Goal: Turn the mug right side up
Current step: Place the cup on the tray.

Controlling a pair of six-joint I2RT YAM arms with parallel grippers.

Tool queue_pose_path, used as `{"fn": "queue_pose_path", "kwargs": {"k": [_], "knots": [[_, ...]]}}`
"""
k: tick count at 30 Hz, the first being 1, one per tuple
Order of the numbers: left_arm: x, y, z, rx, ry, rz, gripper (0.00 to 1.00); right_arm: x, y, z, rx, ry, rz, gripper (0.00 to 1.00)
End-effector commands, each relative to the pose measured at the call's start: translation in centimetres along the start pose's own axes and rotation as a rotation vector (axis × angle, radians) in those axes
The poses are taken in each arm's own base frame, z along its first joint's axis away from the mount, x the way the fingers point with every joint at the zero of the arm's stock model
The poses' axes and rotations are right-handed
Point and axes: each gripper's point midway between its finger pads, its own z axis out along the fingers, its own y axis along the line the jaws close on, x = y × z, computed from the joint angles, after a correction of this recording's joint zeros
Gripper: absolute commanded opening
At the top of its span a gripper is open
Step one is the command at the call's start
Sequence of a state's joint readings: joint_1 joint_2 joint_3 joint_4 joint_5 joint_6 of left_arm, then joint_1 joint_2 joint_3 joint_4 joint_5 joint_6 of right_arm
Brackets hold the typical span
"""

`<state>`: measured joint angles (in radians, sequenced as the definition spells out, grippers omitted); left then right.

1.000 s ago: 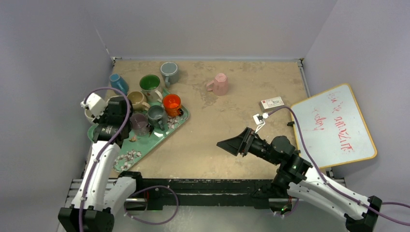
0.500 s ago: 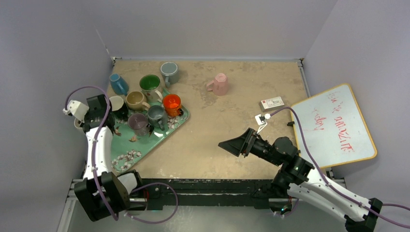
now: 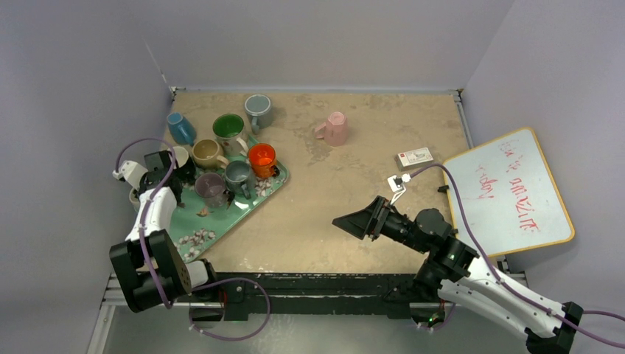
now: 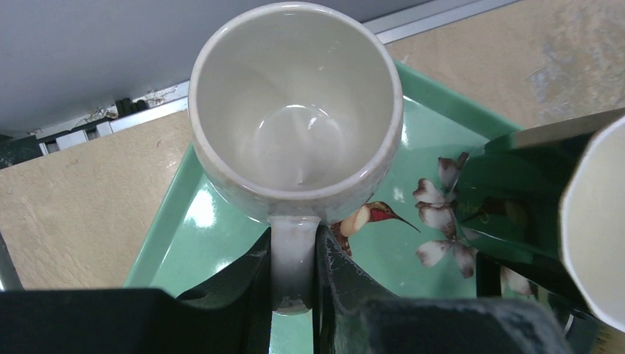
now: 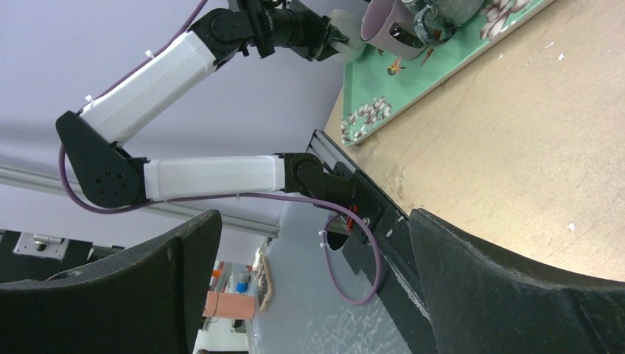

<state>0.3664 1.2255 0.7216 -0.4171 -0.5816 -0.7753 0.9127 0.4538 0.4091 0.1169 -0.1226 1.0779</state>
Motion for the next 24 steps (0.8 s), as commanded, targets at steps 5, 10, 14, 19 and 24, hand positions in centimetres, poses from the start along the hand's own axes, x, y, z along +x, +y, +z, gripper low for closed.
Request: {"fn": "queue_pose_path", "kwargs": {"k": [5, 10, 14, 19, 24], "knots": [[-2.6, -2.0, 0.9, 0.025, -0.085, -0.081, 0.08, -1.2, 2.1, -0.9, -0.047, -0.035, -0.04, 0.99], [-2.8, -2.2, 0.8, 0.008, -0.07, -0.094, 0.23, -1.3, 1.9, -1.5, -0.041, -0.049, -0.042, 0.99], [-2.4, -2.9, 0.8, 0.035, -0.038, -0.099, 0.35, -1.4, 1.9, -1.6, -0.04, -0.059, -0.042, 0.99], [-1.5, -3.5, 0.6, 0.061, 0.014, -0.123, 0.4, -1.3, 1.6, -1.5, -0.03, -0.053, -0.049, 0.99], [-1.5, -4.8, 0.2, 0.128, 0.03, -0.156, 0.36, -1.3, 1.6, -1.6, -0.029, -0.05, -0.051, 0.99]]}}
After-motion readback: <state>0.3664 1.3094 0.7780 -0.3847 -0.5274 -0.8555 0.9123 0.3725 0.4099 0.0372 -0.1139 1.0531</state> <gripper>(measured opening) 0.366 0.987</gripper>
